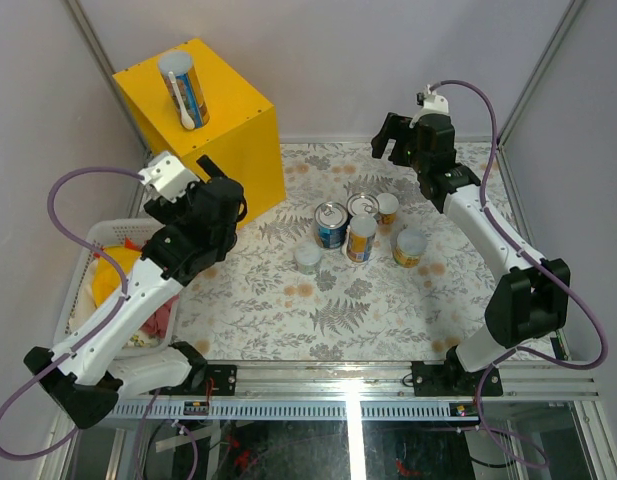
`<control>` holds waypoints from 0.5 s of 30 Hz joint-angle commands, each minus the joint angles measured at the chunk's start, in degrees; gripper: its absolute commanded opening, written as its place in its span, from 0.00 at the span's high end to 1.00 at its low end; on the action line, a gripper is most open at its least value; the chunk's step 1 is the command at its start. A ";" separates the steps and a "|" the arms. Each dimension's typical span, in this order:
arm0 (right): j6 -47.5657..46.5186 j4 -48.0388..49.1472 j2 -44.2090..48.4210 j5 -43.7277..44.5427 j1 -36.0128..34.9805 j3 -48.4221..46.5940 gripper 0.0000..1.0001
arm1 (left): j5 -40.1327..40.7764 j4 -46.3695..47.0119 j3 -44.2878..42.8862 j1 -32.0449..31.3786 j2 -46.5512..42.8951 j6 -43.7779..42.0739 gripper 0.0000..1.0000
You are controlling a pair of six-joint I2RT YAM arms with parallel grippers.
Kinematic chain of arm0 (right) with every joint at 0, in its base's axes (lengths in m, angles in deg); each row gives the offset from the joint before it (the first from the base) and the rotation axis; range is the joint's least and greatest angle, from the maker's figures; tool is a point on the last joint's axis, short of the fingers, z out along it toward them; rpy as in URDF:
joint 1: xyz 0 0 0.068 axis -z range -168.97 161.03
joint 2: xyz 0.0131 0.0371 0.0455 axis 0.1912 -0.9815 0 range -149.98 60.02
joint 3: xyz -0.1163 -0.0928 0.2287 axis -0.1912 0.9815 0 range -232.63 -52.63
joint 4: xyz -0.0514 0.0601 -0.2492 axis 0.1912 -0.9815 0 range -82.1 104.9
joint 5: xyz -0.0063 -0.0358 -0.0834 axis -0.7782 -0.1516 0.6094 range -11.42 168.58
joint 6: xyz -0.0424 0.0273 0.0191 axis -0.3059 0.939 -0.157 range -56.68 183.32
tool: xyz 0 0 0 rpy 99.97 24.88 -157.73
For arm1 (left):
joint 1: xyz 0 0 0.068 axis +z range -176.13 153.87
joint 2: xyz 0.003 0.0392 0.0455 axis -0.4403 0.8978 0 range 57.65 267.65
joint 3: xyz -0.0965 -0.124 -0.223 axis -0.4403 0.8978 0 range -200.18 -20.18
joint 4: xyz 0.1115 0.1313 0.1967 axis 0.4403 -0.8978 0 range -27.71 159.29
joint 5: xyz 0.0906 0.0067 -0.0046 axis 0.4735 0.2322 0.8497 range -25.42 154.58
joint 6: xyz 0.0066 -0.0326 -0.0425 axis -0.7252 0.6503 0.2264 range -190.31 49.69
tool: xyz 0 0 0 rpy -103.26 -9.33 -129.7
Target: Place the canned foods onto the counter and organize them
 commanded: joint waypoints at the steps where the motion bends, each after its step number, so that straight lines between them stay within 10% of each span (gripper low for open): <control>1: -0.02 3.50 3.18 -1.27 -0.64 -0.47 0.10 | 6.75 2.83 7.14 -0.15 -2.44 9.36 0.02; 15: 0.86 4.03 1.59 -2.26 -0.60 -2.25 0.10 | -13.63 56.47 29.76 9.23 -4.89 -32.47 0.01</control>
